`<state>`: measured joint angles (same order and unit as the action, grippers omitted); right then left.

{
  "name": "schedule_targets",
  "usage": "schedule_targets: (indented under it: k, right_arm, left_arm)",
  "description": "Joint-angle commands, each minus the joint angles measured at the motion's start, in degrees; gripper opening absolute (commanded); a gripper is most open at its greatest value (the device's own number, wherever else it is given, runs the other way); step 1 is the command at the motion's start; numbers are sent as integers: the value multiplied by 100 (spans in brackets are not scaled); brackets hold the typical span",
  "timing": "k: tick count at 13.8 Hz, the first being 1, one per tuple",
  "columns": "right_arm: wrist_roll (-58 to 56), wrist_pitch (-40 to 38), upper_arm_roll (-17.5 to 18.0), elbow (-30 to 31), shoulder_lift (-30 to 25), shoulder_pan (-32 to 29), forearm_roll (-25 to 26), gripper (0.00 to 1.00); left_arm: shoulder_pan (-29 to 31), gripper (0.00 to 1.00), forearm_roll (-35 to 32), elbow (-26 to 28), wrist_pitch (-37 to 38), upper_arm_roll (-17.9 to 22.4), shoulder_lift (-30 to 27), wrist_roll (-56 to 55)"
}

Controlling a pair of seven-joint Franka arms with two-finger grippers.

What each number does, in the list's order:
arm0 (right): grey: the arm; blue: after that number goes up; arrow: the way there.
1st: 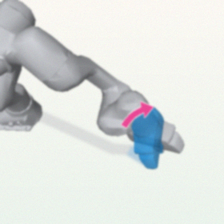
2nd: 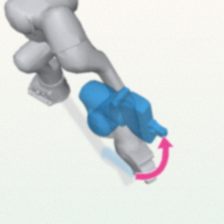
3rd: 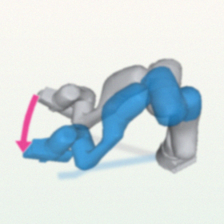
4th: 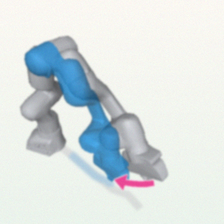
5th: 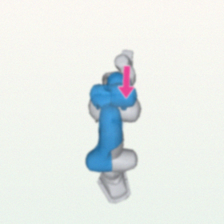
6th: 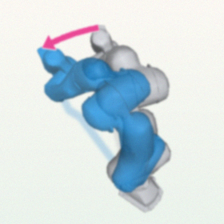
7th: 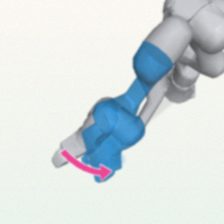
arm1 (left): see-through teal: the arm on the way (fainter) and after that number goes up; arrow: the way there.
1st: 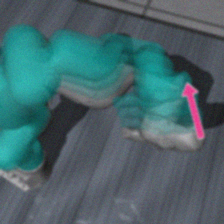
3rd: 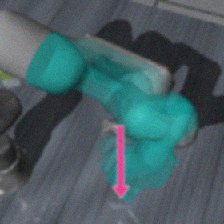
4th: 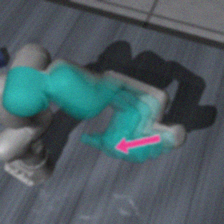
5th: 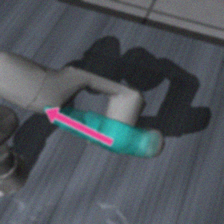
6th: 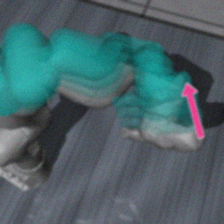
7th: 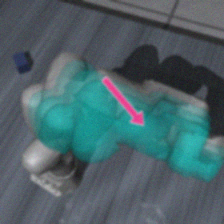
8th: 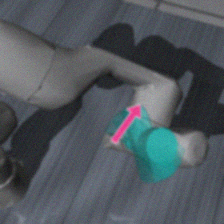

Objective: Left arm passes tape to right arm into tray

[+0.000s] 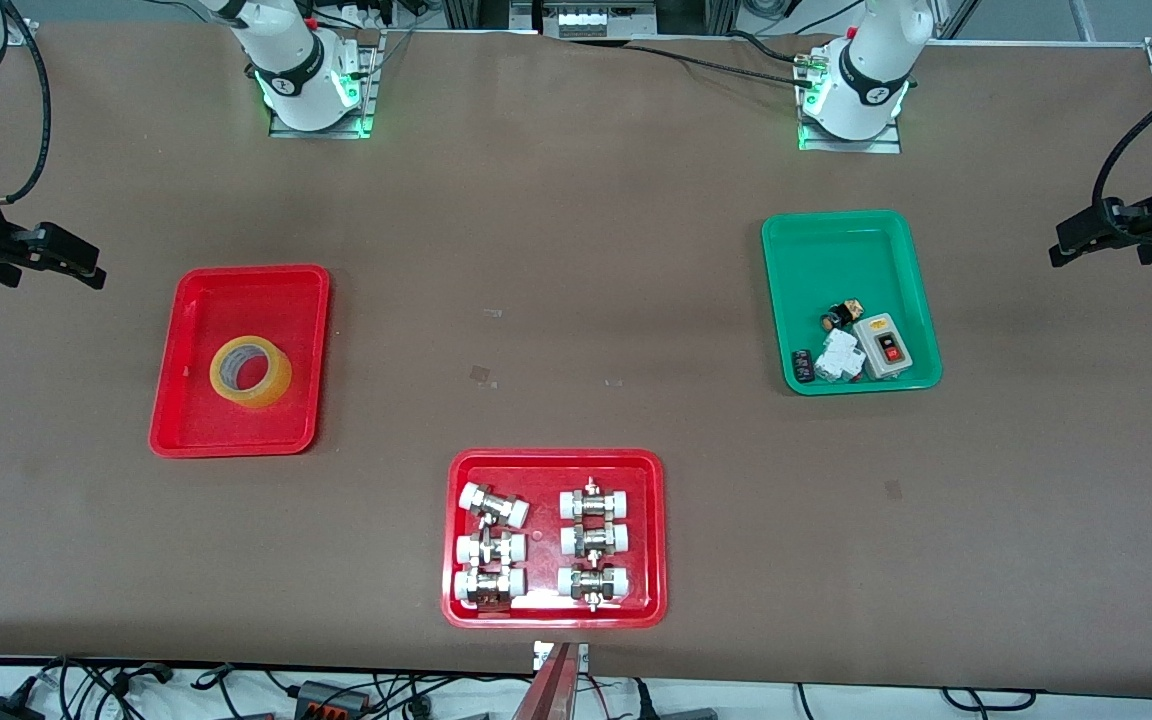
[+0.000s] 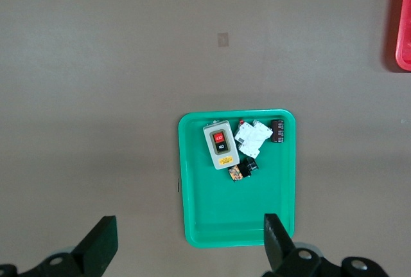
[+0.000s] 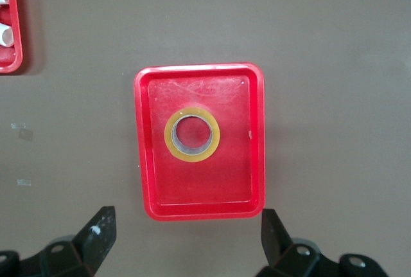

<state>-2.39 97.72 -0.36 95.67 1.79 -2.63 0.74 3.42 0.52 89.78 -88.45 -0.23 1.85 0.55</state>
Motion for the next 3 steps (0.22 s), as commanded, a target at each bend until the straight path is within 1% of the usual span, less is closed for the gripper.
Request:
schedule_targets:
  k: [1,3]
  right_arm:
    - [-68,-138,18,171,-206,8,58,100]
    - [-68,-113,18,171,-206,8,40,100]
  left_arm:
    - [10,100,-17,-198,143,-4,87,130]
    - [10,100,-17,-198,161,-4,87,121]
